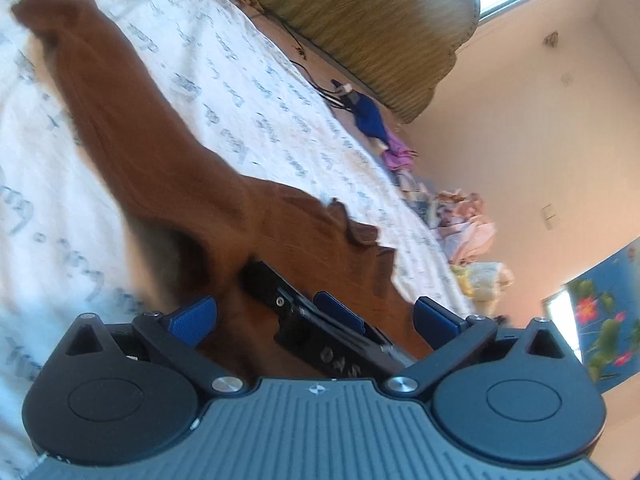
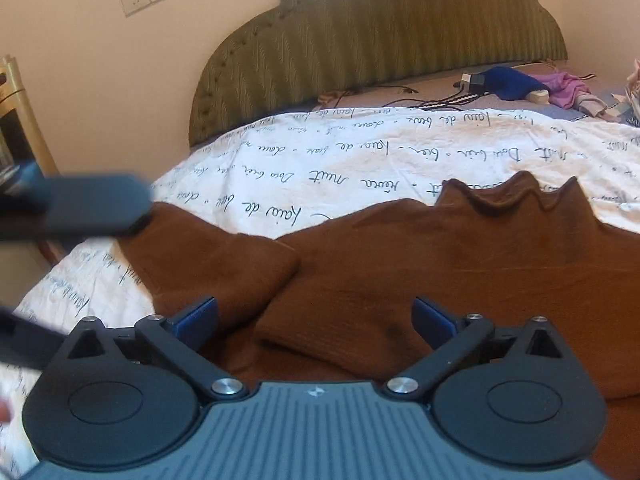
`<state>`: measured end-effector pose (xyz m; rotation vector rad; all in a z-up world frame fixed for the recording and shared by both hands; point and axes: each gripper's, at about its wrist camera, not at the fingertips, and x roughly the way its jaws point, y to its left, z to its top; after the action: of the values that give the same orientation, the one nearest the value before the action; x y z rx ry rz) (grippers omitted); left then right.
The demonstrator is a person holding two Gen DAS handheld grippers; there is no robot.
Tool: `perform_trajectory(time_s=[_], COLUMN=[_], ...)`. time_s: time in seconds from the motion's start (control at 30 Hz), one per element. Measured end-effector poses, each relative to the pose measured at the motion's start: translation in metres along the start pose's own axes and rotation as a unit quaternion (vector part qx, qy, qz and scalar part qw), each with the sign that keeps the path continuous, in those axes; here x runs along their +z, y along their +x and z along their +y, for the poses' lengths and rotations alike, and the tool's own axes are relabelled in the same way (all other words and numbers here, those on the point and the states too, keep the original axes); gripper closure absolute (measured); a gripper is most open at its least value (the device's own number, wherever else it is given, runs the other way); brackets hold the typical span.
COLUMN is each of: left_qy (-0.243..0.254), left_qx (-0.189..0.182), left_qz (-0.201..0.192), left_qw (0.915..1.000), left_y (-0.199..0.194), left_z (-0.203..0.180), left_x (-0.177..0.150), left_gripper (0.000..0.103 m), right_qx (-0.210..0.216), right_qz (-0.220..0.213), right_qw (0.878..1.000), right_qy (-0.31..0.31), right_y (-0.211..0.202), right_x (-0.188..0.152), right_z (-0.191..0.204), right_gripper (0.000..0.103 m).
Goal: Fold small clothes
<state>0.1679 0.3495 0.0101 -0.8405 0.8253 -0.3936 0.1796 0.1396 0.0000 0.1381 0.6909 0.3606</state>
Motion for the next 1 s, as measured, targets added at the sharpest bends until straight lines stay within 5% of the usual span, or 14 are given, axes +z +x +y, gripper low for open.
perform_trajectory(time_s=[0.17, 0.3, 0.5, 0.53, 0.63, 0.7, 0.8, 1.0], left_qy=[-0.035, -0.034, -0.033, -0.030, -0.022, -0.012, 0.025, 0.051], left_qx=[-0.039, 0.015, 0.031, 0.036, 0.077, 0.082, 0.118, 0.149], left_qz=[0.037, 0.069, 0.077, 0.076, 0.075, 0.068, 0.062, 0.060], left_qw=[0.9979, 0.9969, 0.9960, 0.9960, 0.9940, 0.9942, 0.9908, 0.9856], left_y=[0.029, 0.056, 0.087, 0.090, 0.097, 0.094, 0.088, 0.084], left_z=[-0.003, 0.002, 0.012, 0.012, 0.015, 0.018, 0.016, 0.027], left_x=[0.006, 0.014, 0.023, 0.023, 0.023, 0.024, 0.026, 0.025], left_gripper=[0.000, 0.000, 0.001, 0.005, 0.047, 0.050, 0.069, 0.078], right_qx=[-0.016, -0.021, -0.029, -0.027, -0.030, -0.021, -0.021, -0.016], right_qz=[-0.013, -0.037, -0.059, -0.061, -0.060, -0.059, -0.059, -0.063], right_qw=[0.999, 0.997, 0.995, 0.995, 0.992, 0.992, 0.992, 0.994], right_qy=[0.027, 0.070, 0.072, 0.079, 0.104, 0.109, 0.109, 0.085], right_y=[-0.065, -0.128, -0.187, -0.192, -0.200, -0.205, -0.207, -0.205], right_x=[-0.014, -0.035, -0.073, -0.078, -0.090, -0.095, -0.096, -0.087], right_z=[-0.044, -0.085, -0.110, -0.114, -0.125, -0.132, -0.133, -0.129], right_gripper=[0.000, 0.000, 0.000, 0.000, 0.000, 0.000, 0.000, 0.000])
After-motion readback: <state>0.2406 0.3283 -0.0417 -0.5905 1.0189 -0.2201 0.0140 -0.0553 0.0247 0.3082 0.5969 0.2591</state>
